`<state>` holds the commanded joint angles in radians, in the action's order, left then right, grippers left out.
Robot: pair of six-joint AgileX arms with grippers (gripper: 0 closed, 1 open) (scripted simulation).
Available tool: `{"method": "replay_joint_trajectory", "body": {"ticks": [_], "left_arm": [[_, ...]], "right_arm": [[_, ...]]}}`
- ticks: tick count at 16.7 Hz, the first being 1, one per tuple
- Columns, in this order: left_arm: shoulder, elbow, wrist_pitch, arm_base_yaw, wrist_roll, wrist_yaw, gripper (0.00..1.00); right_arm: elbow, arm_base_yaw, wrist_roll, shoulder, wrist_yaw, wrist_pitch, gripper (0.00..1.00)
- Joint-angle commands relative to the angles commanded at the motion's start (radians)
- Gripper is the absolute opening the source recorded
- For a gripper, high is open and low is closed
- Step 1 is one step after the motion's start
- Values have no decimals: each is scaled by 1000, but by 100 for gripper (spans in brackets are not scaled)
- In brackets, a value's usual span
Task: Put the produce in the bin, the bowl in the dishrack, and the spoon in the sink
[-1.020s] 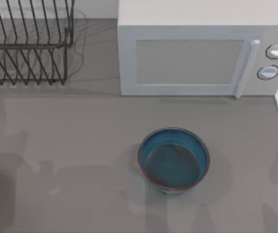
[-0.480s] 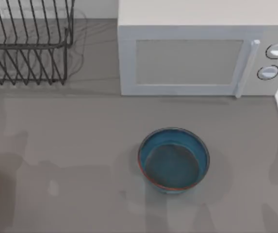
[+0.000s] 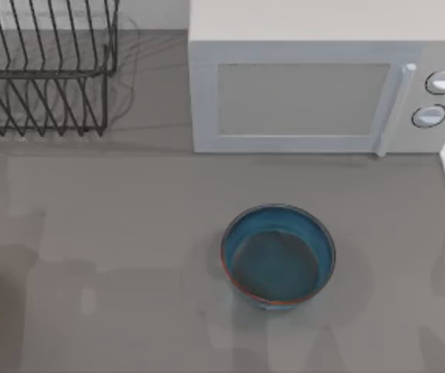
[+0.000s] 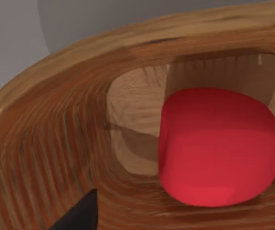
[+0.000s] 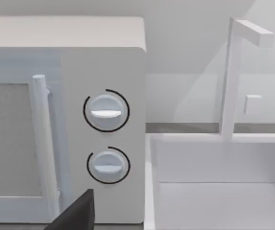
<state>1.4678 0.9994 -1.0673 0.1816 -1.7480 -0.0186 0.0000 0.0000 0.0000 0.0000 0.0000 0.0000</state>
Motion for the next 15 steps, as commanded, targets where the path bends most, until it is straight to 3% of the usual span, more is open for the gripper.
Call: {"method": "replay_joint_trajectory", "body": {"ticks": [3,6,15], "left_arm": [[-108,-70,84,-15,112,0,100],[-280,-187,208,-35,316,2,100],[-1004,-697,691,-122,1267,17,100]], "right_arm": [[0,0,0,0,0,0,100],[0,0,0,0,0,0,100],[0,0,0,0,0,0,100]]}}
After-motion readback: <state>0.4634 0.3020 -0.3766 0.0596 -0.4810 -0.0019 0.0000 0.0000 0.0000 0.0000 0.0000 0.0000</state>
